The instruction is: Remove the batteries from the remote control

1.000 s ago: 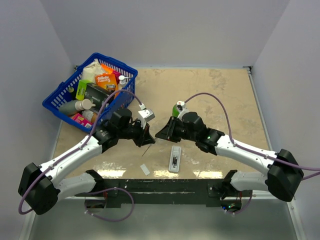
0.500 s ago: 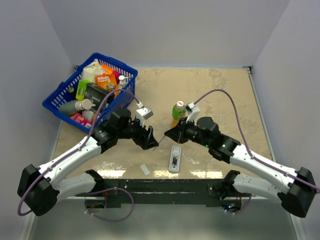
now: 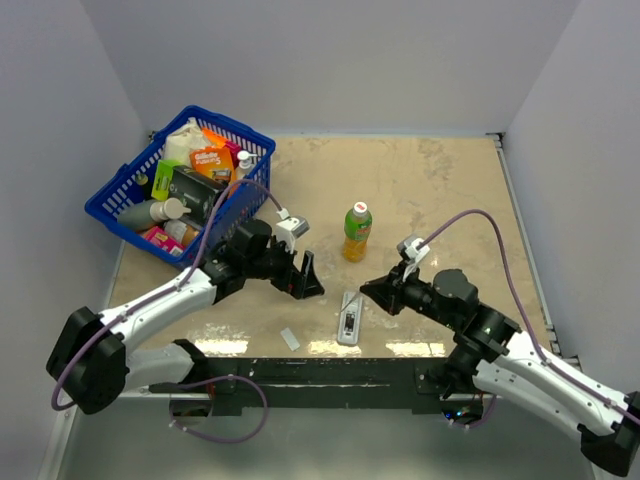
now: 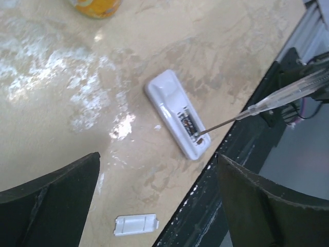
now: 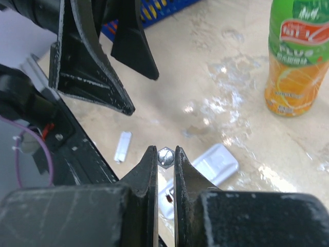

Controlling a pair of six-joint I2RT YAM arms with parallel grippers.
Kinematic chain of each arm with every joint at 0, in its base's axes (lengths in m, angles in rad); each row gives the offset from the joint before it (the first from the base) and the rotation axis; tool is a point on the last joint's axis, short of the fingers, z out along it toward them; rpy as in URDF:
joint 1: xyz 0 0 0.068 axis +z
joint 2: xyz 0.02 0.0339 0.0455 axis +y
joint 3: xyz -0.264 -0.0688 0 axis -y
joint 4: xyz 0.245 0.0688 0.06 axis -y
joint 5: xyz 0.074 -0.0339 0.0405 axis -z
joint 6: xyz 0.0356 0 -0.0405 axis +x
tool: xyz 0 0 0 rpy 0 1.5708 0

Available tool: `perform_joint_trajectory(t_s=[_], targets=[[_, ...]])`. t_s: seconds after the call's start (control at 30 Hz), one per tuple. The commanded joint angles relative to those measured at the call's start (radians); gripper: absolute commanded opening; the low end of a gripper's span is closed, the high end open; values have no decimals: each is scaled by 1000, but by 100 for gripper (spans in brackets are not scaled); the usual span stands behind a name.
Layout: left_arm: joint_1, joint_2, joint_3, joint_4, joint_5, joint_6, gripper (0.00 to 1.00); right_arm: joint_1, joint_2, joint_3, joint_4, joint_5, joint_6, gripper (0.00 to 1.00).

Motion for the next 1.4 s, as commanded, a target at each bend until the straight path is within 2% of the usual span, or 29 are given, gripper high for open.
perform_joint_trajectory(t_s=[0.0,0.17,0.3,0.43,0.6,0.73,0.93,1.17,1.37], targets=[[11,36,-18,0,-102,-28,96,13,34,27,-74,50,-70,0],[24,39,-43,3,-74,-44,89,44,83,27,-66,108,-73,0],[33,16,-67,-5,-57,-42,88,107,120,38,-71,194,-62,0],[48,-8,-90,-9,-45,-41,88,134,141,41,-69,208,-56,0],[57,-36,-112,-12,-45,-42,88,157,144,-2,12,215,-47,0],[82,-39,-117,-12,-2,-77,83,176,147,-63,112,203,-24,0],[163,-74,-144,2,66,-120,79,214,159,-94,210,212,-38,0],[191,-44,-141,-11,53,-139,78,239,72,-140,215,226,30,0],[200,-57,-144,-38,32,-124,78,249,-11,-192,152,280,116,0]])
